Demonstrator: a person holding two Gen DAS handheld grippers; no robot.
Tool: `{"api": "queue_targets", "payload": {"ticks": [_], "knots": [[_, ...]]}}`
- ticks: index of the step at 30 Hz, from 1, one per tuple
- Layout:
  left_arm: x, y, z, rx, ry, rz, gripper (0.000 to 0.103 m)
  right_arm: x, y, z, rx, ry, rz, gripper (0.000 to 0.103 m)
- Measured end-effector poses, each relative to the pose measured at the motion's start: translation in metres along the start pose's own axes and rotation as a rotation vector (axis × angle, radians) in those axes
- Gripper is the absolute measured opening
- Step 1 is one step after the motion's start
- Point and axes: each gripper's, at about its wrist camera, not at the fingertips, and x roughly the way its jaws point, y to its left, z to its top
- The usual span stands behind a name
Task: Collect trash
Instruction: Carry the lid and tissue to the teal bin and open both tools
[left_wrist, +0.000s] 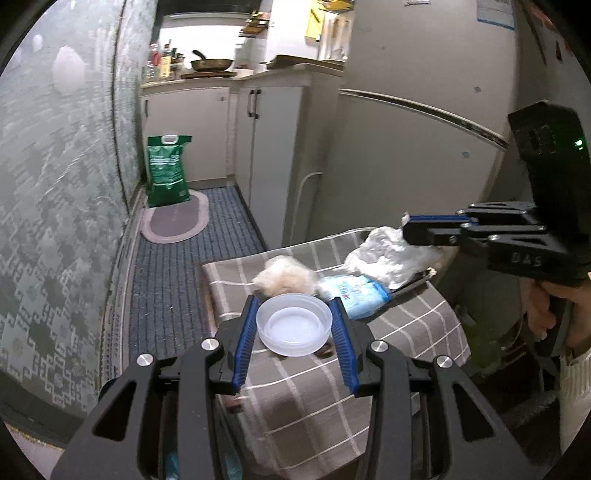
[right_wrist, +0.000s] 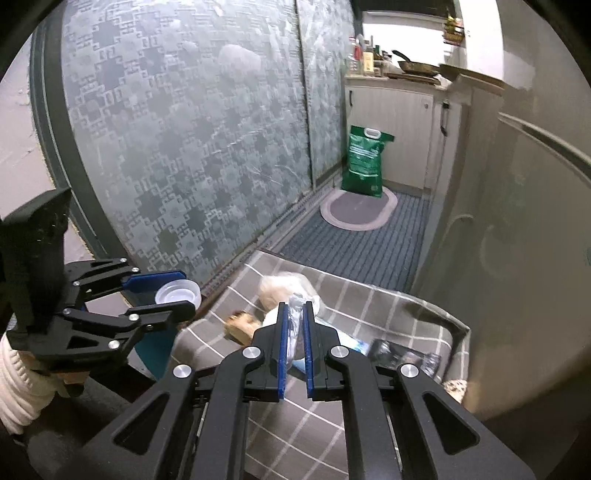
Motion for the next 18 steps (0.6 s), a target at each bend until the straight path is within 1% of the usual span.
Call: {"api": "queue_targets", "payload": {"ticks": [6, 10, 14, 18], "knots": [[-0.009, 0.030, -0.014, -0.032, 0.011, 0.063, 0.042, 0.011, 0.030, 0.015, -0.040, -0.006, 0.040, 0.007], [-0.013, 0.052, -0.026, -0.048, 0.031, 0.106, 0.042, 0.022, 0.055, 0.025, -0.071, -0.004, 0.079, 0.007], [-0.015, 0.073, -0.040, -0.067, 0.065, 0.144, 0.042, 0.035, 0.080, 0.032, -0.103, 0.003, 0.112, 0.007], [-0.016, 0.096, -0.058, -0.090, 0.116, 0.178, 0.042, 0.051, 0.102, 0.035, -0.133, 0.030, 0.134, 0.007]]}}
